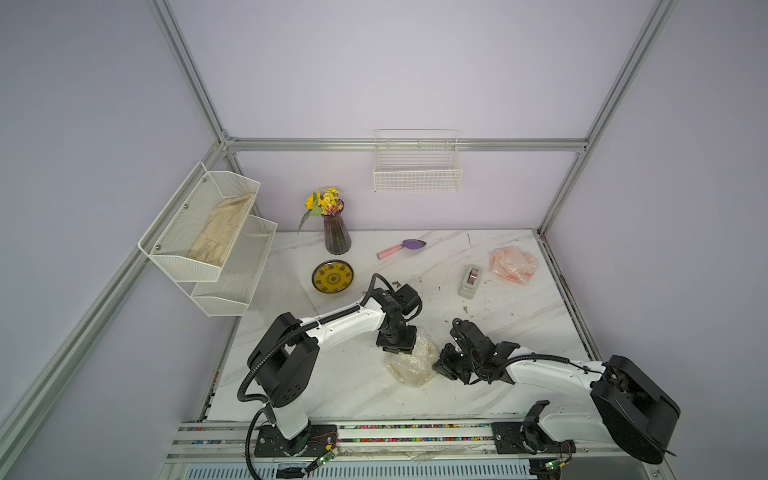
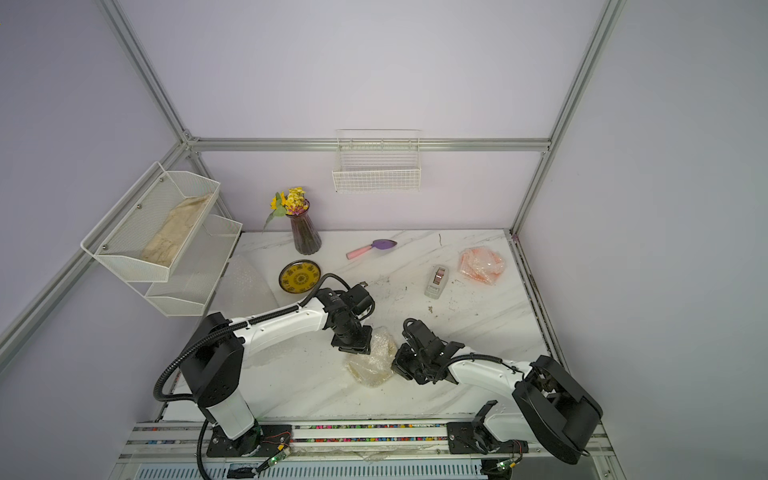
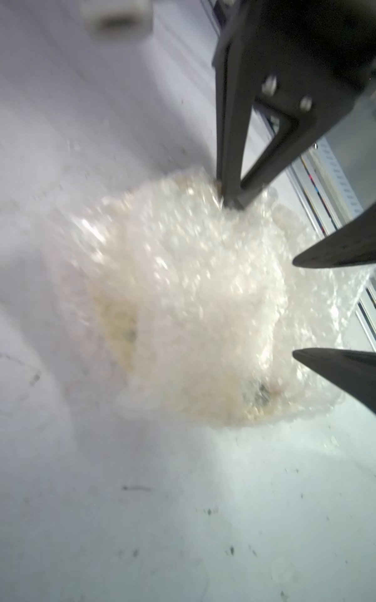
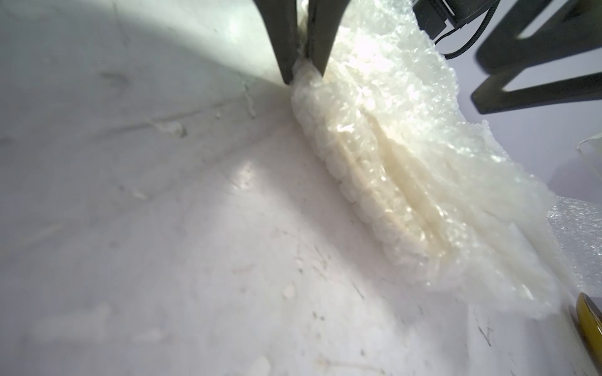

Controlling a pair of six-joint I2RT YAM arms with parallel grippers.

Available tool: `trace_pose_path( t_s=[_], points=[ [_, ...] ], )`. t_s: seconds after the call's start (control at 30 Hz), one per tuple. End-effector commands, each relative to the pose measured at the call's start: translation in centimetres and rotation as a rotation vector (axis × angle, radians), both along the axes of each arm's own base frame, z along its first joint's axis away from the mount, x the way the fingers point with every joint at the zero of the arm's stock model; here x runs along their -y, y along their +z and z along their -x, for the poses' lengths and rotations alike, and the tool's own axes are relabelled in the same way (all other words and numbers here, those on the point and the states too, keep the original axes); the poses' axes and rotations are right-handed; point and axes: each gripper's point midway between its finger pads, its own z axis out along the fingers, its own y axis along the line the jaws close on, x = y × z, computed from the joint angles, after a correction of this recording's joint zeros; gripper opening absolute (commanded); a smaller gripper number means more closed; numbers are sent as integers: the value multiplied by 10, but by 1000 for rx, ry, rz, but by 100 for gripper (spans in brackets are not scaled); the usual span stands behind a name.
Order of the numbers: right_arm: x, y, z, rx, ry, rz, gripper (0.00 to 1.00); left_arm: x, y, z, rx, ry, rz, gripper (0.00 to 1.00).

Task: Wrap dinner plates in bubble wrap
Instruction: Stick the tape on the bubble wrap.

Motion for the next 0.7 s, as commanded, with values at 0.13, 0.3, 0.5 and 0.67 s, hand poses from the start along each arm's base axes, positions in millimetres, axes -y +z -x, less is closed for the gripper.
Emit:
trace_pose_path(
  t_s=[0.13,0.3,0.5,0.67],
  points=[
    [10,-16,0,-54,115,186,4,-19,-64,28,-154,-72,-100,39],
    [26,10,-4,-6,121,267,30,-27,-82,34,-209,-48,-147,38],
    [30,27,10,-15,103,213,38,-31,-88,42,-248,-27,-143,38],
    [36,39,17,8,72,168,40,-33,-96,49,-281,-7,-126,38]
  ],
)
